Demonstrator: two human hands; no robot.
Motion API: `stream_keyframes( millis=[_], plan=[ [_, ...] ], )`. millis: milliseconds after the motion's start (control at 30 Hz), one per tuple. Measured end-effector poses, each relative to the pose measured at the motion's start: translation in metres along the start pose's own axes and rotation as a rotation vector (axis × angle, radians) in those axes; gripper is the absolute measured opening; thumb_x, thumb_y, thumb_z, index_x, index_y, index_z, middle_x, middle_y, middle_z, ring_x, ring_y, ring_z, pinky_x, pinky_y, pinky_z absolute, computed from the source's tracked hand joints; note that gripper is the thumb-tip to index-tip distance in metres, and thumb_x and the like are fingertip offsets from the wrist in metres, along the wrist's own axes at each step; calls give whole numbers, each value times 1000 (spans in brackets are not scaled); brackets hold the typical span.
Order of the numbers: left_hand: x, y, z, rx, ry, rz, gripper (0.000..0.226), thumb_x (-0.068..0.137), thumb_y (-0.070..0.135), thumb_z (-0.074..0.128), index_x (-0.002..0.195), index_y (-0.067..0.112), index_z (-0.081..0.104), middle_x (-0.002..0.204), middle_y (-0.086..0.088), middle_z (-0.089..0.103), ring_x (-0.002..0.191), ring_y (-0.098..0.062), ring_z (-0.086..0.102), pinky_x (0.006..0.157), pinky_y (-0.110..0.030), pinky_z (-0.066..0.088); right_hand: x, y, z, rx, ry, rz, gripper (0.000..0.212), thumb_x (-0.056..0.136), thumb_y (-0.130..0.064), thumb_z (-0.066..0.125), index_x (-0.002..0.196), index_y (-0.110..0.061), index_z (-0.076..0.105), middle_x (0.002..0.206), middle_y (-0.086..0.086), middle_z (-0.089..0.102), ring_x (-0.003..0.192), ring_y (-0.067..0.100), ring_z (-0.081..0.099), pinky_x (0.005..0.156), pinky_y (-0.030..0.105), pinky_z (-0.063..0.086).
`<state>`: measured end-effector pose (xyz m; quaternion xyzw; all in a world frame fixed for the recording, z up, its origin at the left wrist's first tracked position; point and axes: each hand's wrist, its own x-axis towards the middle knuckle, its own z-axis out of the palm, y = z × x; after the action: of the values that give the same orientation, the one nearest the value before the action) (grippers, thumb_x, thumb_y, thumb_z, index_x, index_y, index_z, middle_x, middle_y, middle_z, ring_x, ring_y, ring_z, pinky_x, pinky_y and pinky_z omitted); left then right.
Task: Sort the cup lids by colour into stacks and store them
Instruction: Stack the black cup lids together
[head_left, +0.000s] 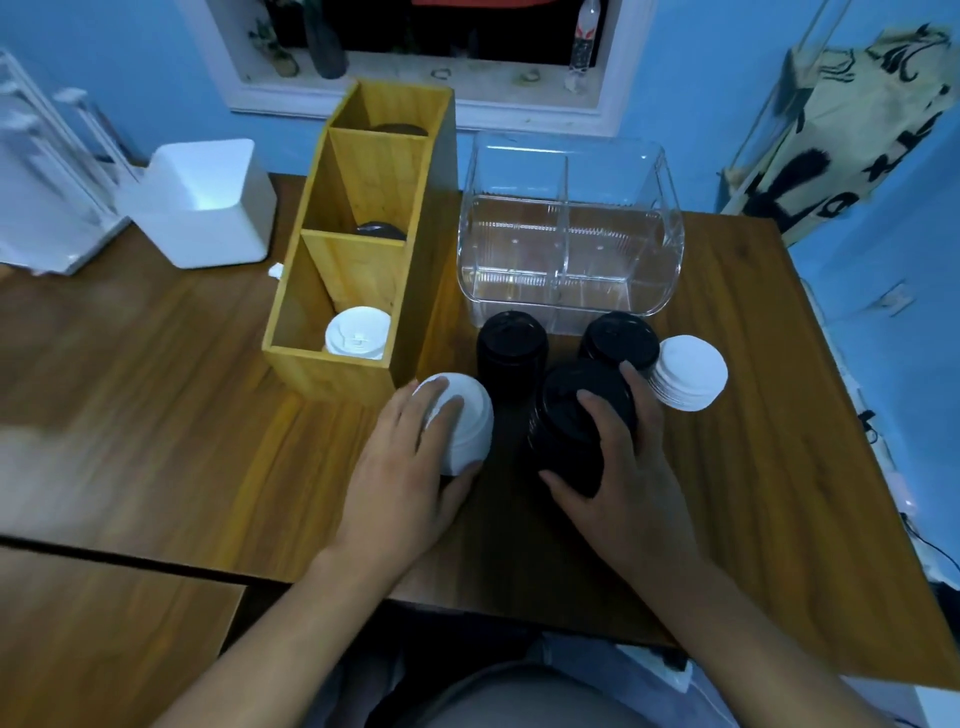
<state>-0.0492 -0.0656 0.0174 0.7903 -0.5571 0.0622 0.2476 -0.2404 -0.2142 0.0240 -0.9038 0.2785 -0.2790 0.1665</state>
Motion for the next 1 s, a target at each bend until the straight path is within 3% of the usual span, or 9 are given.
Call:
stream_keyframes(
  millis=[133,333,467,533,633,733,867,1000],
  plan=[
    [-23,-18,-12,15,82,0,55,86,29,80,130,3,59,147,-17,48,139,-38,43,111,-48,42,9,-25,20,39,-23,-54,90,77,-36,84,148,-25,29,165,15,10,151,31,25,108,35,40],
    [-43,-50,-34,131,132,-92,55,89,34,72,132,3,58,148,-15,48,148,-38,32,113,-54,34,33,-73,55,88,-81,-103,87,85,-43,76,152,-26,24,167,14,6,152,34,23,101,44,54],
    [-41,-64,-39,151,135,-131,56,89,32,72,135,4,55,150,-14,47,146,-37,35,112,-52,34,42,-91,55,108,-122,-100,83,94,-57,59,159,-27,16,169,8,-3,154,28,20,98,33,51],
    [-40,-67,-37,120,146,-140,59,86,24,79,135,3,55,150,-14,46,145,-38,36,114,-50,33,41,-86,43,224,-58,-77,72,101,-50,49,159,-19,20,169,7,6,155,23,17,108,28,42],
    [-39,-70,-33,49,149,-132,66,80,19,83,137,2,53,151,-17,43,144,-40,35,118,-49,31,46,-57,30,317,146,37,49,103,-19,49,149,-8,40,159,9,31,150,20,30,118,38,36],
    [-40,-70,-33,19,159,-137,69,80,20,83,139,1,51,154,-18,39,146,-39,33,120,-47,28,67,-29,36,120,70,112,52,96,-10,59,146,-13,46,158,7,30,146,23,33,117,42,37],
    [-45,-67,-35,50,215,-87,70,83,24,81,141,2,48,155,-22,37,147,-41,31,120,-50,28,90,-17,57,-161,-178,4,65,94,-24,68,152,-14,41,161,12,27,151,34,22,121,52,29],
    [-49,-66,-34,55,237,43,62,84,26,77,137,6,49,150,-19,41,143,-40,38,115,-54,36,84,-19,61,-169,-199,34,69,92,-30,71,153,-16,40,163,8,25,151,28,23,121,41,27]
  ],
)
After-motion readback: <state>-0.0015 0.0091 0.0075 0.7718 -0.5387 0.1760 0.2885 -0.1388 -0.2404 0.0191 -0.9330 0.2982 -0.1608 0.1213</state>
